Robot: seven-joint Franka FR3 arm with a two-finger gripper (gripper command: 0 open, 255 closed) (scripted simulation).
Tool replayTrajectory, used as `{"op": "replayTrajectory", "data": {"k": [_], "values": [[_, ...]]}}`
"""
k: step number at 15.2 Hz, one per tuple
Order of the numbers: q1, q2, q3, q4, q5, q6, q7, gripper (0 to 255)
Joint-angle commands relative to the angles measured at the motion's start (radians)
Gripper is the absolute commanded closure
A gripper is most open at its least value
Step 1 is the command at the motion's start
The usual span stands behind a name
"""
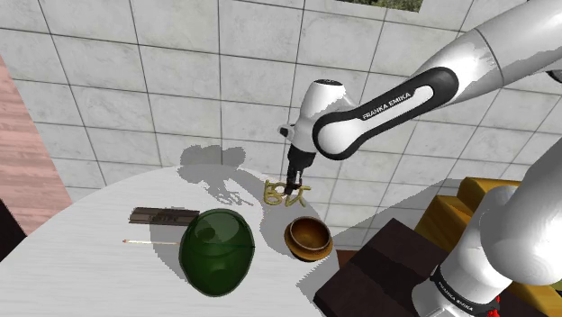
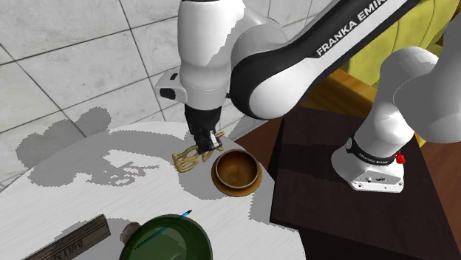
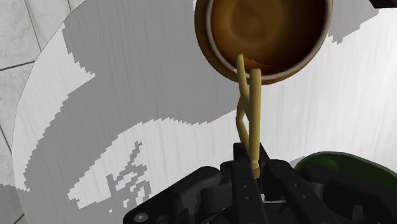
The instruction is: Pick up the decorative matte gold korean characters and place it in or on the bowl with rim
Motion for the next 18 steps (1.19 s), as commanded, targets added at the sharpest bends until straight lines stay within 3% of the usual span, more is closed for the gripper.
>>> {"op": "replayTrajectory", "data": {"k": [1,6,18], "values": [[0.002,-0.082,-0.007,-0.088,0.025,0.006,-0.025,255],[0.015,-0.314,-0.039,-0.294,0.067,-0.024,-0.080,255],[0.024,-0.154,-0.032,-0.352,0.087,0.194,-0.098,255]]}}
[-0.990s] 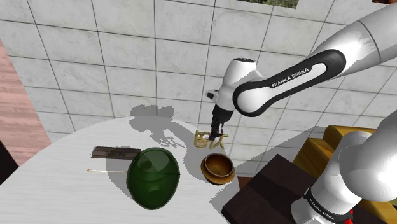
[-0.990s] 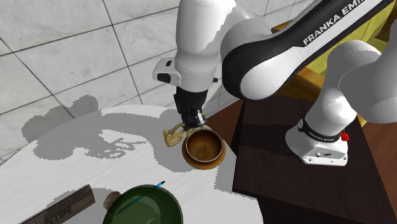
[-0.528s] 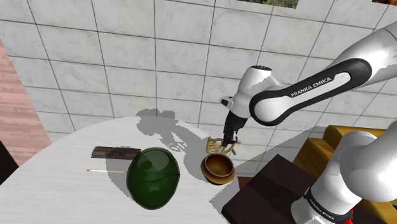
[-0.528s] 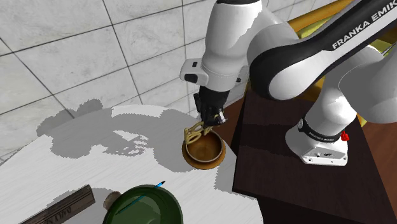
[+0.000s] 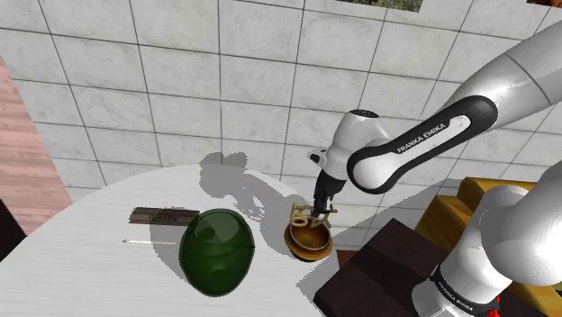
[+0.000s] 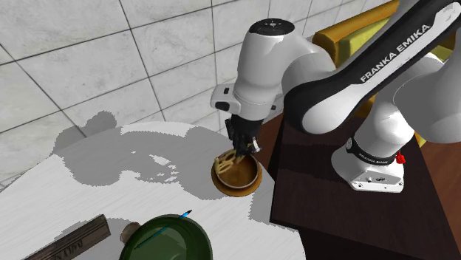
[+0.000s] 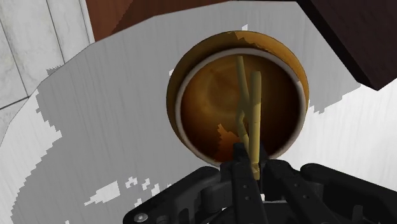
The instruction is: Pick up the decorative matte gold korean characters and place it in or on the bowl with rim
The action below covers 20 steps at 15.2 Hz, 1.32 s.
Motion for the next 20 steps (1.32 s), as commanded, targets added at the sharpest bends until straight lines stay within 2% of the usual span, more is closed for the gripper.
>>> {"op": "replayTrajectory", "data": {"k": [1,4,12,13,18,20], "values": [[0.002,0.029,0.002,-0.009,0.005,0.039,-0.003,255],[0.005,0.076,0.002,-0.016,0.011,0.093,-0.009,255],[0.005,0.076,0.002,-0.016,0.011,0.093,-0.009,255],[0.005,0.074,0.001,-0.016,0.011,0.091,-0.010,0],[0.005,0.076,0.002,-0.016,0.011,0.094,-0.009,0],[0.001,-0.015,-0.003,-0.014,0.003,0.000,-0.004,0]]}}
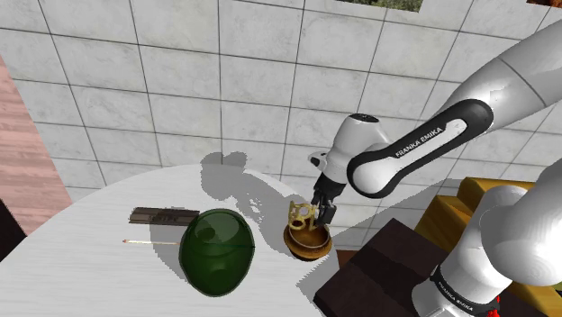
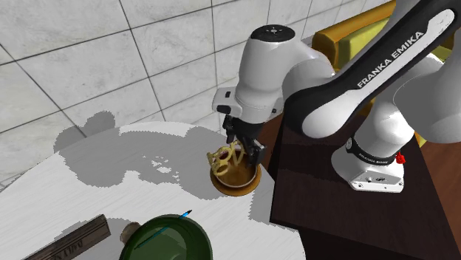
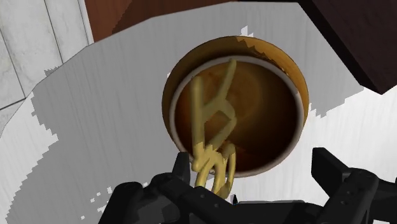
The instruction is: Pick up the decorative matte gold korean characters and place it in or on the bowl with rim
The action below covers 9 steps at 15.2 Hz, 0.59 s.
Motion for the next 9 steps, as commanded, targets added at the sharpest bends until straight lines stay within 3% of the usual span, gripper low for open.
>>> {"op": "replayTrajectory", "data": {"k": [1,2,9], "values": [[-0.004,-0.077,-0.006,0.005,-0.007,-0.084,0.002,0],[-0.006,-0.109,-0.008,0.010,-0.010,-0.121,0.004,0],[-0.006,-0.109,-0.008,0.010,-0.010,-0.121,0.004,0]]}}
